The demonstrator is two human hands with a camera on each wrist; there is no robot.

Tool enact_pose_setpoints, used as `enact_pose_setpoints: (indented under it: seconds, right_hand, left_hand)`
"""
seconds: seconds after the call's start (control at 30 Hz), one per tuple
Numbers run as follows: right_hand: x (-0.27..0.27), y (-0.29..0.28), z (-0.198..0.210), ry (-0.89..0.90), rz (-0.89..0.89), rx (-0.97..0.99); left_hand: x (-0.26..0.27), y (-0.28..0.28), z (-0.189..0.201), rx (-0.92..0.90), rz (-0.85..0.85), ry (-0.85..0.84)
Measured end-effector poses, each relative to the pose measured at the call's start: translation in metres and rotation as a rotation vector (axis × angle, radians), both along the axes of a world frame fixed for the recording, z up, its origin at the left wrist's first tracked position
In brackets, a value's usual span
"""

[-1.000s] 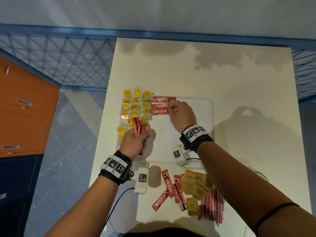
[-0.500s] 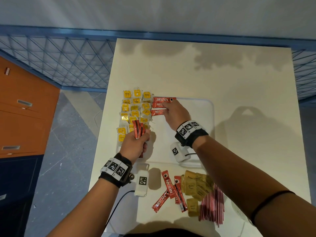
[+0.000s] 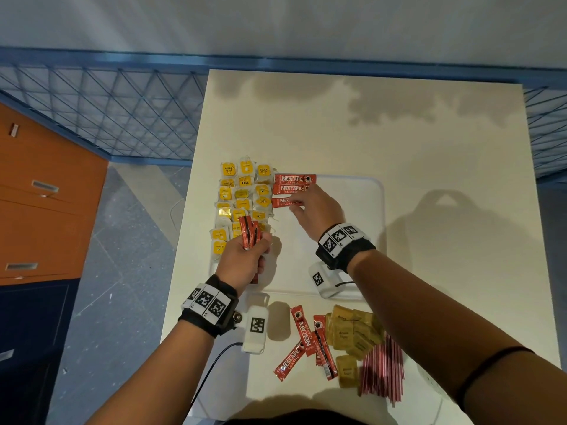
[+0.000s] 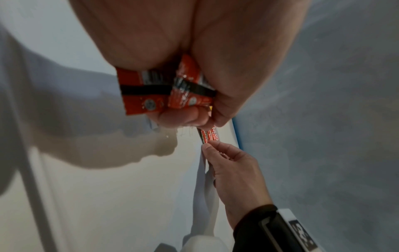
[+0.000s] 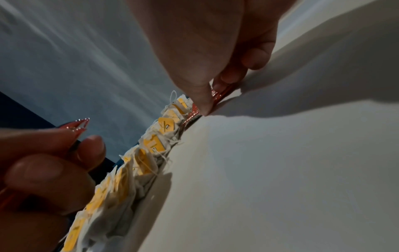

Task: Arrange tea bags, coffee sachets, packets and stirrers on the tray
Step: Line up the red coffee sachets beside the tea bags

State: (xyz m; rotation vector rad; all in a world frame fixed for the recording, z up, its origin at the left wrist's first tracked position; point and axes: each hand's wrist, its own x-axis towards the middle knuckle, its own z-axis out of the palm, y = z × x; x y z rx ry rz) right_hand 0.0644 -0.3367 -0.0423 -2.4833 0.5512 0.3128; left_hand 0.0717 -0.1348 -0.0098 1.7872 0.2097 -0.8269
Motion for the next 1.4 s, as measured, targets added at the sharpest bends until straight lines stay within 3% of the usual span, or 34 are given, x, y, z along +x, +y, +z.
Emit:
enact_pose_setpoints:
  seconds: [0.4, 0.63, 0.8, 1.13, 1.3, 1.4]
  right_hand:
    - [0.005, 0.004, 0.008, -0.024, -0.073, 0.024]
    - [-0.022, 0.016, 0.040, -0.197, -0.119, 0.344]
    - [-0.054, 0.026, 0.050, -0.169, -0.148, 0.615]
    - [-0.106, 0.030, 0.072, -0.217, -0.143, 0.858]
    - [-0.119, 0.022, 0.073, -0.272, -0.217, 0.880]
    - [-0.125, 0.017, 0.078, -0.307, -0.301, 0.846]
  left_hand:
    - [-0.002, -0.002, 0.008, -0.192, -0.027, 0.143]
    - [-0.006, -0.001, 0.015, -0.375, -0.012, 0.295]
    - [-0.015, 0.000, 0.027, -0.384, -0.196, 0.329]
    - [-0.036, 0.010, 0.046, -0.299, -0.591, 0.343]
    - [-0.045, 0.014, 0.046, -0.269, -0.549, 0.291]
    - [-0.050, 0.018, 0.042, -0.291, -0.434, 0.280]
